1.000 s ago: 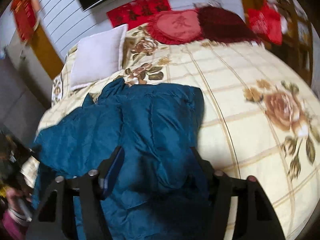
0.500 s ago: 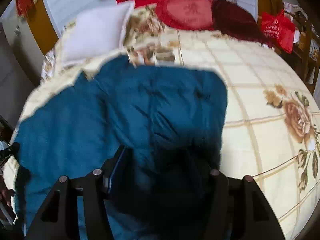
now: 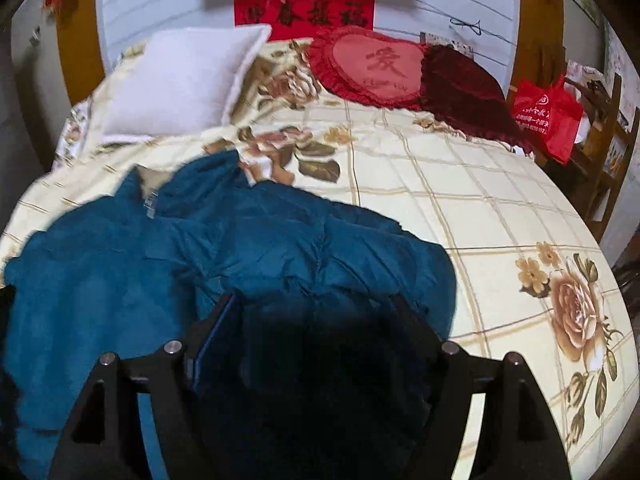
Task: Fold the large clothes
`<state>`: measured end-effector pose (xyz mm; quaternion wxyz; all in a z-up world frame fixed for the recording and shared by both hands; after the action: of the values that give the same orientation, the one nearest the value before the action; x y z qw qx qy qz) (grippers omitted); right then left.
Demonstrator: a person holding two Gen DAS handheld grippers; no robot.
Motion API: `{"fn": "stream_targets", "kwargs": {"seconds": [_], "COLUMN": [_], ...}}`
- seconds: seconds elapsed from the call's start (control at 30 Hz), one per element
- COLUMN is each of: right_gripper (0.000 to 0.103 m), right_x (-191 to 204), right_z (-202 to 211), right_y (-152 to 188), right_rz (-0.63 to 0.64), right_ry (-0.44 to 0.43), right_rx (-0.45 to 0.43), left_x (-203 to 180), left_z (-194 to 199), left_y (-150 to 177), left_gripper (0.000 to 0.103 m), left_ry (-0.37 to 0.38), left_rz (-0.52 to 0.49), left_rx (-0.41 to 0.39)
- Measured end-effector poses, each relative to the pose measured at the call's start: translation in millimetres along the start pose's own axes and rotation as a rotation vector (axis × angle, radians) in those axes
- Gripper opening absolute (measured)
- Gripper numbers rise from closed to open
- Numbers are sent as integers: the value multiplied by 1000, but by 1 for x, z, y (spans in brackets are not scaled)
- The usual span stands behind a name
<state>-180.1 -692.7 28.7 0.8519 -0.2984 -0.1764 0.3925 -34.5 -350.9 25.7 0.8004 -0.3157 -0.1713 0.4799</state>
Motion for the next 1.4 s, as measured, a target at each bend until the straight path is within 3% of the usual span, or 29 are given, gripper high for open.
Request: {"fn": "stream_targets", "kwargs": {"seconds": [0.17,0.33,0.47,0.63,0.77,0.93,1.1,1.2,1.33,1.4], "right_gripper": [90,89,89,89,90,96,92,92,90,88], "right_x": [-5,0,34,91,113,113,76,35,-17,-35], "right_z": [-23,-3,50,50,10,0,53,74,52,34], "right_y": [6,3,2,18,43,49,43,41,52,61], "right_rz": [-41,-38,-10,76,126,139,102,78,81,44], "right_ry": [-17,25,-119,-223,-153,-139,-205,-156,-10,-20], "right_rx": [-5,45,-43,-11,79,82,16,-37,37,90], "left_x": [-12,-12,-12,-12,-12,-12,-12,-12,-11,-13], "left_z": [-9,-11,-11,-11,-12,-14,-14,-13,-13,-13], "left_y": [5,7,8,8,9,9,9,10,11,12], "left_gripper": [68,68,68,68,68,68,68,68,69,69], "left_ry": [-37,-37,-31,-36,-36,-43,-40,-37,-39,-34], "left_rz": [-72,-76,-78,-81,-87,-95,-93,-90,-89,-92], "left_rx": [10,29,29,28,24,29,26,22,14,10]}}
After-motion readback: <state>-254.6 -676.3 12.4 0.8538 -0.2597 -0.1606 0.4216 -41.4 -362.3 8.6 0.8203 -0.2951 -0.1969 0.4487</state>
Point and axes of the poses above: each gripper's, at about its wrist camera, not at the fingertips, and z roughly against the way its jaws point, x to its left, y to its underside, the point moved 4 cm from there along -z, roughly the way its jaws point, and after that the axes turned 10 degrees about -z, right-handed, at the moved point
